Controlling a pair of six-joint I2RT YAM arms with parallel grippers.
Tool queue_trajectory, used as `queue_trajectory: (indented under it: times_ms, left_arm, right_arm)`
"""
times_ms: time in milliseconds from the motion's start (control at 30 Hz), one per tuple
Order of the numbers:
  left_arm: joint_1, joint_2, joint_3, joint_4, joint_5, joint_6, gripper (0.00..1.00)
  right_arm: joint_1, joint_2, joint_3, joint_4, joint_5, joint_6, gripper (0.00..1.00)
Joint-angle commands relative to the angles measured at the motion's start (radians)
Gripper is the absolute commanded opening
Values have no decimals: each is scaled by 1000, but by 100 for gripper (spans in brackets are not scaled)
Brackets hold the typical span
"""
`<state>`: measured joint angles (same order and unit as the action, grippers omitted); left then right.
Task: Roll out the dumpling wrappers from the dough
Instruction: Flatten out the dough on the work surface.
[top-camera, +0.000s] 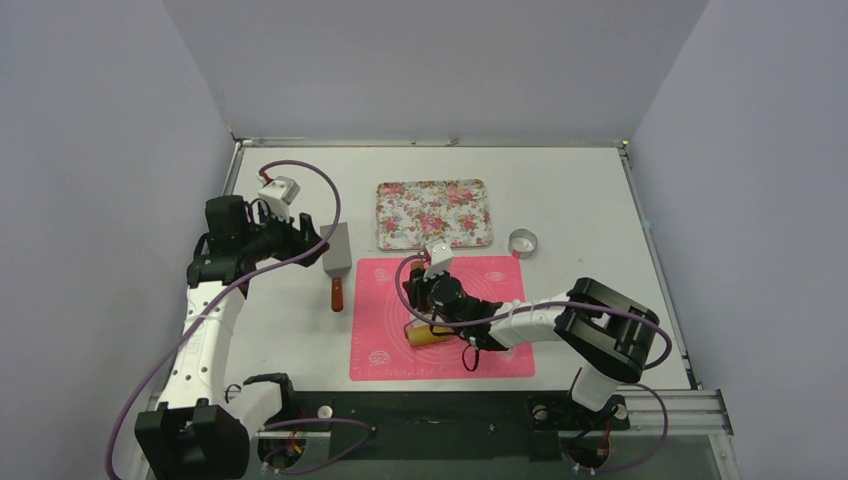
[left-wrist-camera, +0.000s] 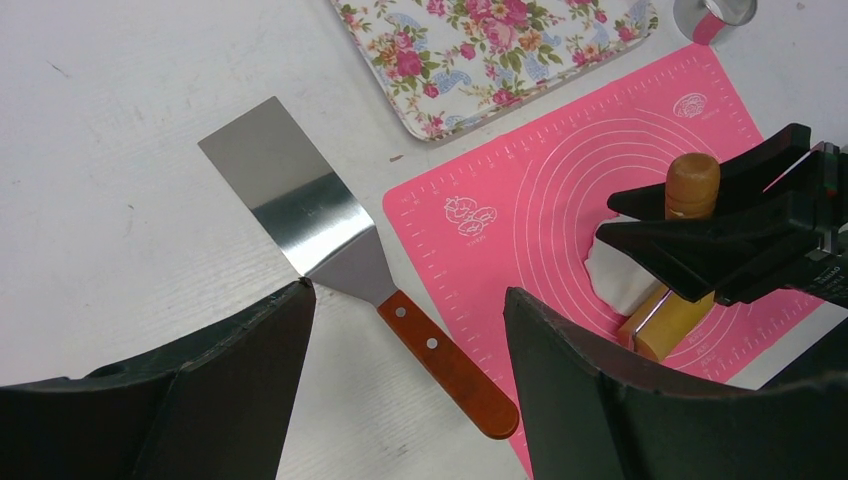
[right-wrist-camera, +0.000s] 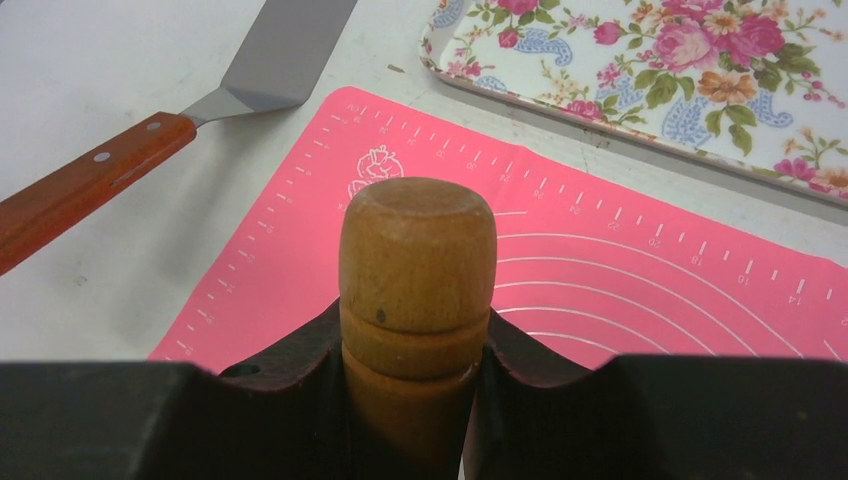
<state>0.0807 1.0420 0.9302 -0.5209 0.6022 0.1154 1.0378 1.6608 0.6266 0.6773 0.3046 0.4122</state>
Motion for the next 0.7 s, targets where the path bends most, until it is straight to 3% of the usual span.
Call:
queue_trajectory:
  times_ms: [0,300,667]
  left_arm:
    - [4,-12,1,20,23,9,68]
    - [5,-14,10,19,9,11,68]
    - [5,-13,9,26,10,7,68]
  right_arm:
    - [-60,1,65,-30,28,-61,0]
    - [-93,66,151,-56,-3,-103,0]
    - [-21,63,2,11,41,-26,0]
